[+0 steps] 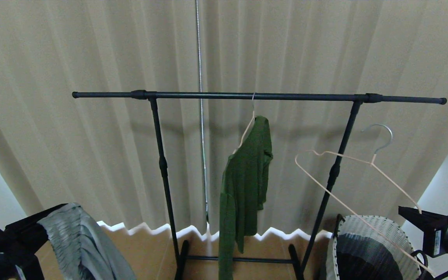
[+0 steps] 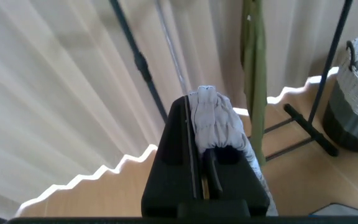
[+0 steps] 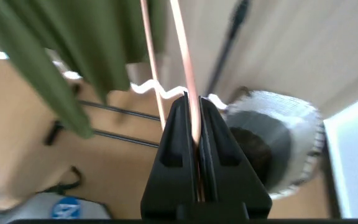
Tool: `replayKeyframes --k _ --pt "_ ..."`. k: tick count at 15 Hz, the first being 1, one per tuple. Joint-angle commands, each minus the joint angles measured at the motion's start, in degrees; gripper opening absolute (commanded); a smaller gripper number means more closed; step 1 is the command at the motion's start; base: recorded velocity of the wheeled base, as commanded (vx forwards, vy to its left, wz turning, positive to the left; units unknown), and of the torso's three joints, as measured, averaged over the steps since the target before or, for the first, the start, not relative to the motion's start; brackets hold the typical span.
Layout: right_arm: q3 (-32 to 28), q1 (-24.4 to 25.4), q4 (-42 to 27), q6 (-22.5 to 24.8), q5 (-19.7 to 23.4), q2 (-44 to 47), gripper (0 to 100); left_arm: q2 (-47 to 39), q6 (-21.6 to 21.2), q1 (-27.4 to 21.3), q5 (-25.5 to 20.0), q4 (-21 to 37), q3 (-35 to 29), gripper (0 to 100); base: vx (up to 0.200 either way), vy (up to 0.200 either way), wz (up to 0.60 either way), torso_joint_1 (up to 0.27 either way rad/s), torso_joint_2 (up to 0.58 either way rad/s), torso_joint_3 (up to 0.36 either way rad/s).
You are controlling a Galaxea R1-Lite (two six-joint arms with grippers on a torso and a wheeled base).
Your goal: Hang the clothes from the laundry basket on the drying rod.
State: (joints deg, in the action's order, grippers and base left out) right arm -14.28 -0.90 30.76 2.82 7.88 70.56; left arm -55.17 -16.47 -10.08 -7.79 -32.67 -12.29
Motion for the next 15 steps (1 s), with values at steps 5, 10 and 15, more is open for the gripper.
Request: replayKeyframes --k 5,10,15 --pt "-2.25 16.37 0.00 -6.60 0.04 -3.50 0 -12.76 -0.05 -3.72 7.79 0.33 -6.61 0 0.000 0.000 0.00 0.000 0.00 0.000" --pt "-10.16 31.93 0.00 -14.07 -0.40 1.42 0 -26.30 0.65 -10.57 23.43 0.59 -23.57 0 0.000 0.000 0.00 0.000 0.00 0.000" --pt "-11.48 41.16 0.09 -14.42 -0.32 6.26 0 -37.29 6.45 -12.15 29.76 5.07 -38.25 0 0.000 0.000 0.00 0.000 0.00 0.000"
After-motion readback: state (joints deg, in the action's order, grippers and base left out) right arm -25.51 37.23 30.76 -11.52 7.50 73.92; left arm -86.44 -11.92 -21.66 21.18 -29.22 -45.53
